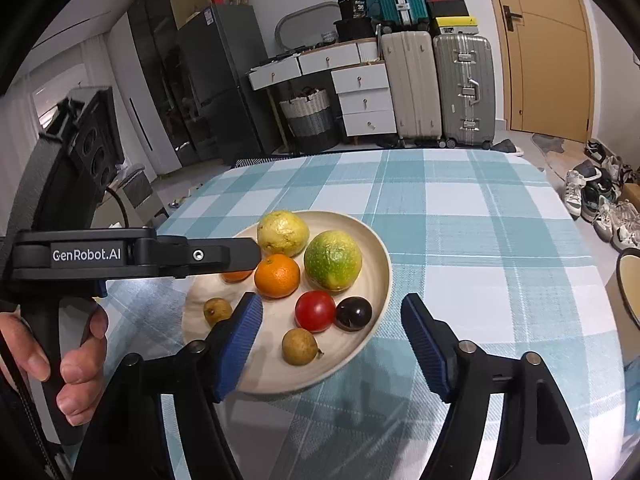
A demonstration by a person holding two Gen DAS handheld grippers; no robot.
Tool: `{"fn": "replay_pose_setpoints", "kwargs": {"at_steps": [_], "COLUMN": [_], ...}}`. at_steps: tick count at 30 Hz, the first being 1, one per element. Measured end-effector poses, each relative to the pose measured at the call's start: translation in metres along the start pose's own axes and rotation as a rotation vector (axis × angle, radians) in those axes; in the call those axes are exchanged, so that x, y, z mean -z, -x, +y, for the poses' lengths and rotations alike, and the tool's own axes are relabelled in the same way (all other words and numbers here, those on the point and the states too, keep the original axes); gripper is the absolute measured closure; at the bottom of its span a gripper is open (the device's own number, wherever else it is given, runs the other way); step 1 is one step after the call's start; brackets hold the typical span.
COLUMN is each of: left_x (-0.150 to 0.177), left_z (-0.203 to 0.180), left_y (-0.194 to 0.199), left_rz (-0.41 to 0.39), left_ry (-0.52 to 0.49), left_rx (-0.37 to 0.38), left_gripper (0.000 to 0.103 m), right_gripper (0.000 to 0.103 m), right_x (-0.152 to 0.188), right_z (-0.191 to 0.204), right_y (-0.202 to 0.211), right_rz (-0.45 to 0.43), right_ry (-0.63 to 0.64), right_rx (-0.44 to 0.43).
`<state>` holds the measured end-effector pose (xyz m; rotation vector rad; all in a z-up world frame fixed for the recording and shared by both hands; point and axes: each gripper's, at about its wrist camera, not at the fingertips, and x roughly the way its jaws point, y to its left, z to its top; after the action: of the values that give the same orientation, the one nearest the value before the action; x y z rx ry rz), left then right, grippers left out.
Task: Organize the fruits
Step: 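Open both tools to set the tomato and plum on the plate, then withdraw both tools toward the remaining tomato and plum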
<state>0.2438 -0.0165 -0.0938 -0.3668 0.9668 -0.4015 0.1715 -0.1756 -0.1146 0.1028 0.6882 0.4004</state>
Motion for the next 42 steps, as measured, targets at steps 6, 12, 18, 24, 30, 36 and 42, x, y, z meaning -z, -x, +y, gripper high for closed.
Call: {"fn": "replay_pose_setpoints", "kwargs": {"at_steps": [6, 12, 18, 24, 30, 36, 42], "left_x": [0.012, 0.027, 0.043, 0.064, 0.083, 0.101, 0.122], "left_z": [-0.006, -0.016, -0.024, -0.030, -0.030, -0.022, -0.013], "left_y": [0.018, 0.036, 0.059, 0.075, 0.084, 0.093, 0.092], "left_rz": [-0.016, -0.037, -0.071, -0.072, -0.080, -0.104, -0.074], "left_ry": [-0.021, -0.047, -0.061, -0.087, -0.108, -0.100, -0.095], "left_rx": [-0.029, -0.060, -0.079, -0.107, -0.159, -0.190, -0.209], "left_gripper": [0.058, 0.051, 0.028, 0.020, 0.010, 0.002, 0.002], "right_gripper": [0.023, 0.018, 0.015, 0.010, 0.004, 0.004, 0.004], "right_x": [0.003, 0.008, 0.016, 0.028, 0.046, 0.065, 0.083], "right_z": [0.000, 0.000, 0.003, 0.008, 0.030, 0.038, 0.037], "right_y": [0.020, 0.039, 0.058, 0.074, 0.092, 0.098, 0.100], "right_rz": [-0.025, -0.046, -0.052, -0.049, -0.073, -0.051, -0.026], "right_ry": [-0.009, -0.034, -0.044, -0.051, 0.028, 0.039, 0.013], "right_rx": [0.013, 0.014, 0.013, -0.002, -0.012, -0.034, -0.052]}}
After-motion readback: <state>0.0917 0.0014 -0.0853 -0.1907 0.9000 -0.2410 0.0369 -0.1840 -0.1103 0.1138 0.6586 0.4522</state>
